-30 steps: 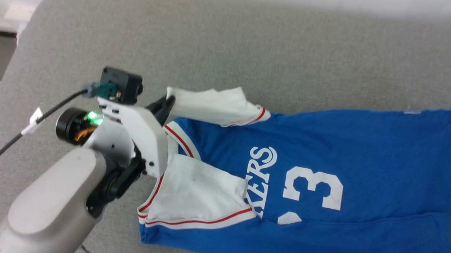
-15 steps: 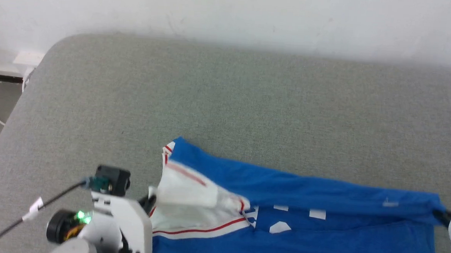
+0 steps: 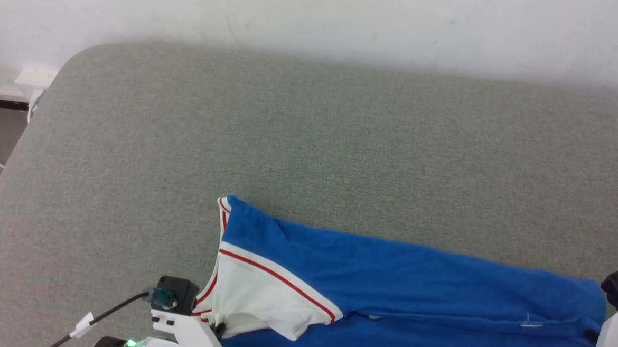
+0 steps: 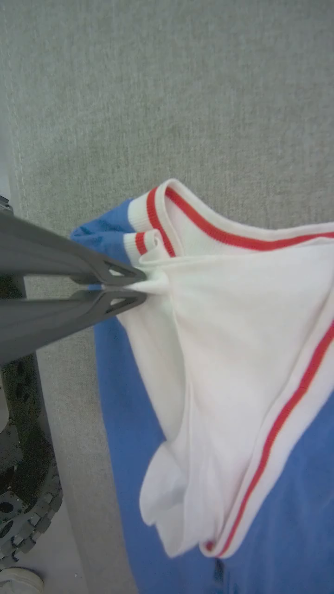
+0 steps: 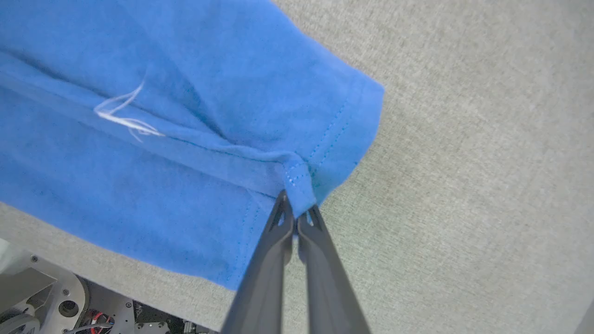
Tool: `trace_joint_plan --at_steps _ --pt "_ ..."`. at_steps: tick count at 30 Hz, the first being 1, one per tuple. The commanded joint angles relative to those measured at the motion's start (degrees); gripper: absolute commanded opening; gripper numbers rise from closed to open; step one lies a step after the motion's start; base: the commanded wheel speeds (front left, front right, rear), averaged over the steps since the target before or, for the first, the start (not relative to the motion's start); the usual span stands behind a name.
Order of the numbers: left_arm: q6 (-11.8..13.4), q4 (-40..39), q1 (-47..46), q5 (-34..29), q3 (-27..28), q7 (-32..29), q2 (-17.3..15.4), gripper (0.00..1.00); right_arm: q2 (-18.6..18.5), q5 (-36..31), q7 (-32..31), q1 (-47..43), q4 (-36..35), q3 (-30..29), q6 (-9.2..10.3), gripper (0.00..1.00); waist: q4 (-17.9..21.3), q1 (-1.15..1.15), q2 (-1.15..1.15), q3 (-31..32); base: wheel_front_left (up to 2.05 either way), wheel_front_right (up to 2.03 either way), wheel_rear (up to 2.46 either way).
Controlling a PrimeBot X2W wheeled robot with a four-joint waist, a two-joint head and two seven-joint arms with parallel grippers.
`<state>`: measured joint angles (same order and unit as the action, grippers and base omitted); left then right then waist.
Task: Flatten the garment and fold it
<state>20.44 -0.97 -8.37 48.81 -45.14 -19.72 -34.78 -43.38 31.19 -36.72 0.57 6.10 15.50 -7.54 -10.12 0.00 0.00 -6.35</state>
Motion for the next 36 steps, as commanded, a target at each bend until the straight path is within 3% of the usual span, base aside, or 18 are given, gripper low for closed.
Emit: trace_joint_plan --at_steps 1,2,3,4,9,15,19,23,26,29,36 --pt "-0.6 1.1 -0.4 -0.6 -0.3 0.7 0.5 0.00 0.6 -0.4 0.0 -0.6 0.3 -0.1 0.05 0.00 0.0 0.00 0.00 -0.3 0.00 0.00 0.00" --pt "-0.9 2.0 -0.6 -0.8 -0.4 1.1 0.8 0.00 0.9 -0.6 0.0 -0.6 0.4 -0.1 0.05 0.23 0.0 0.00 0.00 -0.4 0.00 0.00 0.00" --pt "-1.0 2.8 -0.9 -1.1 -0.4 1.7 1.1 0.19 1.2 -0.7 0.0 -0.5 0.6 -0.3 0.05 1.00 0.0 0.00 0.00 -0.4 0.00 0.00 0.00" --pt "-1.2 3.4 -1.1 -1.3 -0.4 2.4 1.4 0.98 1.6 -0.6 0.1 -0.4 0.6 -0.4 0.05 1.00 0.0 0.00 0.00 -0.3 0.00 0.00 0.00" --pt "-3.0 4.5 -2.0 -1.6 0.7 6.5 2.3 1.00 3.1 2.5 0.1 -0.3 -0.4 -2.4 0.05 1.00 -0.2 0.00 0.00 1.4 0.00 0.00 0.00" --pt "-4.5 1.6 -0.5 -0.1 4.1 12.2 1.0 1.00 5.6 6.4 -2.1 -1.3 -4.4 -8.8 0.05 1.00 -0.4 0.00 0.00 4.7 0.00 0.00 0.00" --pt "-3.7 -1.2 1.6 0.4 7.0 17.0 0.3 1.00 8.9 6.8 -3.0 -3.3 -6.9 -14.8 0.05 1.00 -0.8 0.00 0.00 6.4 0.00 0.00 0.00" --pt "-1.7 -2.5 3.9 -0.3 11.3 25.9 1.2 1.00 14.4 4.9 -4.4 -5.5 -7.7 -22.0 0.05 1.00 -1.0 0.00 0.00 6.9 0.00 0.00 0.00" --pt "-0.6 -2.7 5.4 -1.1 14.3 32.4 3.4 1.00 18.7 1.9 -5.4 -6.9 -7.6 -26.4 0.05 1.00 -1.2 0.00 0.00 7.0 0.00 0.00 0.00" --pt "-0.8 -2.5 7.4 -4.1 17.1 34.5 6.0 1.00 24.4 0.0 -6.4 -7.1 -7.0 -31.5 0.05 1.00 -1.1 0.00 0.00 6.9 0.00 0.00 0.00" --pt "-3.6 -7.4 12.9 -21.5 26.3 34.7 13.9 1.00 33.0 -5.7 -7.8 -7.1 -5.9 -38.9 0.05 1.00 -1.6 0.00 0.00 5.5 0.00 0.00 0.00"
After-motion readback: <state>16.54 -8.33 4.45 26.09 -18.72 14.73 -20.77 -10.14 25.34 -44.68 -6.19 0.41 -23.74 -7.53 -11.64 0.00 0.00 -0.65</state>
